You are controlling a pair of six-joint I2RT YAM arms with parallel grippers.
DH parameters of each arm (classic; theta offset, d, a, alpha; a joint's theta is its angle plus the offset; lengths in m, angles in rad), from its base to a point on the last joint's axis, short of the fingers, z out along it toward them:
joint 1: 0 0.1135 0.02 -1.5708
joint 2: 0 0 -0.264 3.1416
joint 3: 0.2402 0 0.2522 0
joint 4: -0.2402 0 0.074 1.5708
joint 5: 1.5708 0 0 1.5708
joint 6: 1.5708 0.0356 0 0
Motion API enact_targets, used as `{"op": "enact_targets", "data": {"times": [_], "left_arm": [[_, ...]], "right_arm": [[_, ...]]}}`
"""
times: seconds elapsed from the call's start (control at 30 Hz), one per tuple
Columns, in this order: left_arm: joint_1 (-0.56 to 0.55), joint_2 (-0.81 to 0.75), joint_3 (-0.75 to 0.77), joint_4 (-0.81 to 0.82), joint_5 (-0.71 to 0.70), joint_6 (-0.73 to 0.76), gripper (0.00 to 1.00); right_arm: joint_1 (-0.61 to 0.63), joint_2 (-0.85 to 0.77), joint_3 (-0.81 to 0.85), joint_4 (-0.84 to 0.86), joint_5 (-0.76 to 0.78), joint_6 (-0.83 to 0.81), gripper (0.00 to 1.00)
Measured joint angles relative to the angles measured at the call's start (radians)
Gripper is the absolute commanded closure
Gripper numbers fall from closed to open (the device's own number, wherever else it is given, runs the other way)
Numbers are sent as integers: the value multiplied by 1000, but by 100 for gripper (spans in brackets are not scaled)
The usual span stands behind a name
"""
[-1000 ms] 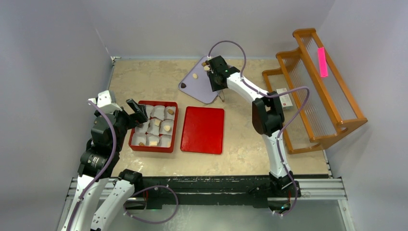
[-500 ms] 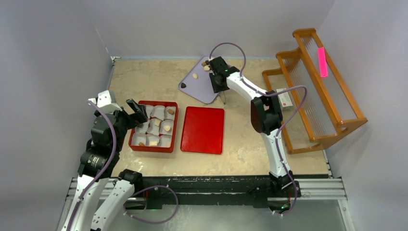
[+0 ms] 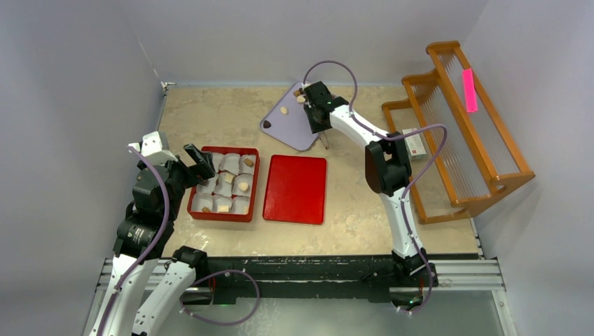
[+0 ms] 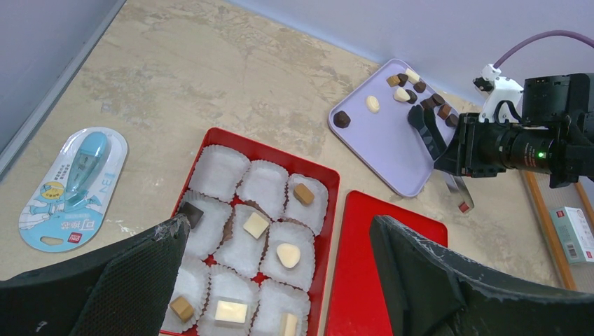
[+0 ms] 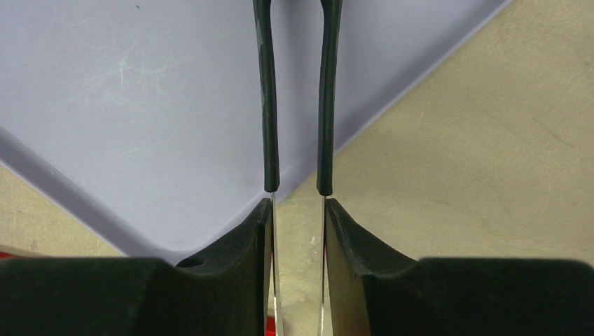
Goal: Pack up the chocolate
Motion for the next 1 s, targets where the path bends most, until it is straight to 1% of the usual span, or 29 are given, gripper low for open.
{"op": "enact_targets", "data": {"times": [0.27,0.67,0.8,1.0], "left_arm": [[0,0,0,0,0,0,1],[4,0,0,0,1,0,1],[9,0,0,0,3,0,1],[10,0,0,0,4,0,1]], "right_arm": [[3,-58,-95,40,-33,-8,75],[46,-309,-261,84,-95,-12,76],[96,-367,-298,88,-111,-11,76],[215,-407,-332,93,-153,-9,75]]}}
